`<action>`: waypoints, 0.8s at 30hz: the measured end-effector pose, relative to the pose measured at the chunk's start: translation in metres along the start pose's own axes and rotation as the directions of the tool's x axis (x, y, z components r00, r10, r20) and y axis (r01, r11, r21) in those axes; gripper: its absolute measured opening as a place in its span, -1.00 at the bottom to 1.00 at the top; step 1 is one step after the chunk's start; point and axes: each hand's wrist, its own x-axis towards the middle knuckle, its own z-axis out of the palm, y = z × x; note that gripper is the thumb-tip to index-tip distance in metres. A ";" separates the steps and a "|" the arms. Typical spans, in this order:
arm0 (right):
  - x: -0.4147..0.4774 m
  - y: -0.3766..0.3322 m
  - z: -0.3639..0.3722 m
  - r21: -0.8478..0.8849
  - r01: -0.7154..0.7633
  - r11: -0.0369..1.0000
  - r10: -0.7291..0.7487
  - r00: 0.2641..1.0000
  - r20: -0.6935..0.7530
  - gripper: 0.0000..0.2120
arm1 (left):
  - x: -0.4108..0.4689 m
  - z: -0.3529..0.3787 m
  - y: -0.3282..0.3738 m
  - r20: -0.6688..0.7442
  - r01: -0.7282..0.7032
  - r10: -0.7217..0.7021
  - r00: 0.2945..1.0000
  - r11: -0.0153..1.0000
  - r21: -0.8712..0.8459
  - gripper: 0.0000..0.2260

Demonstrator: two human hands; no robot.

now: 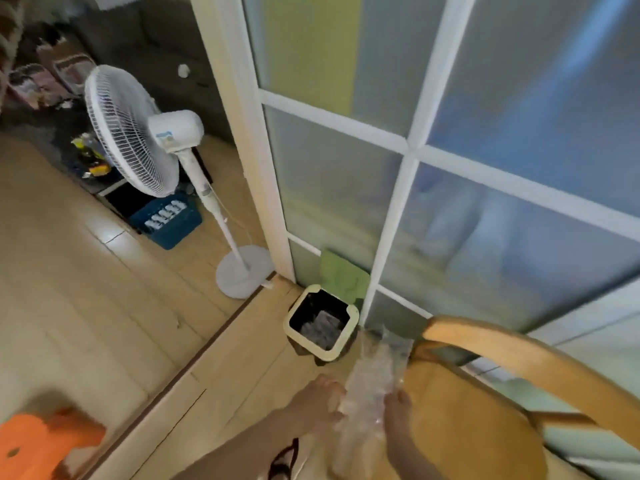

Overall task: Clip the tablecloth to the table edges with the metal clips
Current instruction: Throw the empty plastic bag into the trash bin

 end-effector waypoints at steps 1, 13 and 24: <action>0.009 0.008 0.011 0.010 -0.034 0.999 0.034 0.999 -0.023 -0.75 | 0.004 -0.008 -0.008 0.026 0.007 -0.006 1.000 0.999 -0.033 -0.61; -0.040 -0.059 0.081 0.098 -0.144 0.985 0.154 0.983 -0.101 -0.86 | 0.032 -0.074 -0.064 0.045 0.191 -0.217 0.975 0.716 -0.671 -0.81; -0.006 -0.078 0.135 0.352 -0.226 0.908 0.257 0.965 -0.042 -0.83 | 0.080 -0.145 -0.101 0.222 0.299 -0.202 0.954 0.698 -0.651 -0.67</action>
